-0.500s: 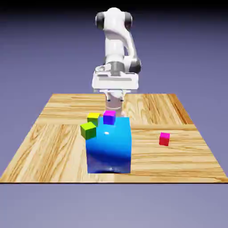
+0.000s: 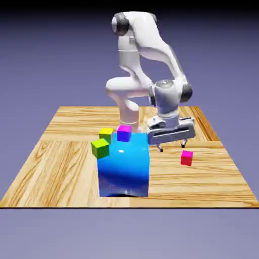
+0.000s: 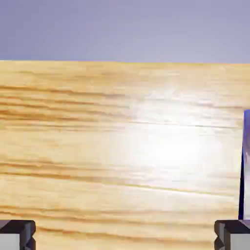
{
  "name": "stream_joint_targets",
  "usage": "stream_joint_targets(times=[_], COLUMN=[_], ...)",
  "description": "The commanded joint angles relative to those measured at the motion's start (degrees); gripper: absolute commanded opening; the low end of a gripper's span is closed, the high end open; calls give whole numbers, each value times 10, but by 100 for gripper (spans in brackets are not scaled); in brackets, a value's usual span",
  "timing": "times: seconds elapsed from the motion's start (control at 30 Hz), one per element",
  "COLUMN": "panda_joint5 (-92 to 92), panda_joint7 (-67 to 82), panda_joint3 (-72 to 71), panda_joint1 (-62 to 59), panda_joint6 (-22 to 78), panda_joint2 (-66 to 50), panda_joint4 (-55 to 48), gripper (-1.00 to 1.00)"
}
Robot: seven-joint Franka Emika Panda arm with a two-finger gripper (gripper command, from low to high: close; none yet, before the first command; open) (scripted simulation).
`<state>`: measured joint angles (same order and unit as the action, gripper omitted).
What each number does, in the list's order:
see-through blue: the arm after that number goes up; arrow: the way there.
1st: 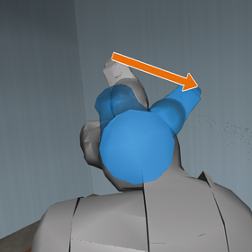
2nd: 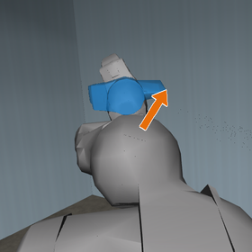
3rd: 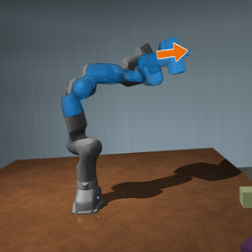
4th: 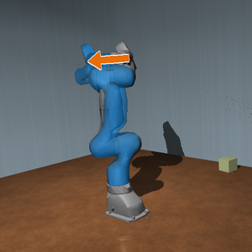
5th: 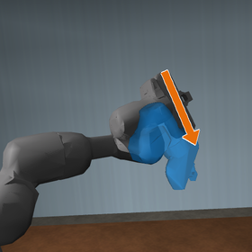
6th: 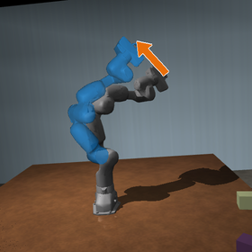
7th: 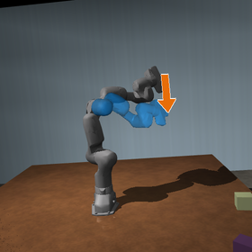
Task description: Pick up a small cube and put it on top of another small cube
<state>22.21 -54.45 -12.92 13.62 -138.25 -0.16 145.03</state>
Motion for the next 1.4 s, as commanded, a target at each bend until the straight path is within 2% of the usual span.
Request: stream_joint_targets(times=[0.0,0.23,0.3,0.47,0.5,0.7,1.37], panda_joint5=[17,131,130,177,177,130,-301], panda_joint7=[-19,-152,-164,-129,-129,-147,352], panda_joint3=[-4,-24,-16,-36,-36,-28,89], panda_joint1=[8,82,83,106,106,92,71], panda_joint6=[19,141,129,33,33,135,205], panda_joint2=[-21,-160,-154,-238,-238,-149,127], panda_joint4=[-6,-42,-34,-24,-24,-52,16], gripper=[0,0,0,0,-100,-100,-100])
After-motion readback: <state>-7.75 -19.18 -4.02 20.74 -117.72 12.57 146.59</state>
